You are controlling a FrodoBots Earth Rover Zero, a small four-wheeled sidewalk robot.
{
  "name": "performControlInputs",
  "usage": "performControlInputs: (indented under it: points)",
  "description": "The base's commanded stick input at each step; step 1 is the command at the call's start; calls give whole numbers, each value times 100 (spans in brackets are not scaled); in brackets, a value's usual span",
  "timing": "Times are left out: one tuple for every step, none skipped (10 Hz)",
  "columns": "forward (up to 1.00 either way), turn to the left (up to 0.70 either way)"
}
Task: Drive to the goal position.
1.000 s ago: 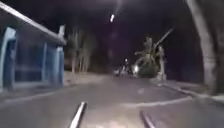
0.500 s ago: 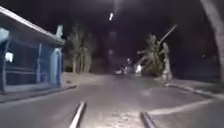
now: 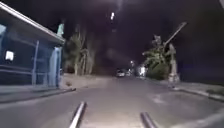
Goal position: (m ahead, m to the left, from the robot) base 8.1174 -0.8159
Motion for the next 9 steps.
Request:
performControlInputs:
  points:
    - [100, 2]
    - [100, 0]
    - [100, -13]
    - [100, -26]
    - [100, -38]
    - [100, -38]
    - [100, -38]
    - [100, -38]
    - [100, -38]
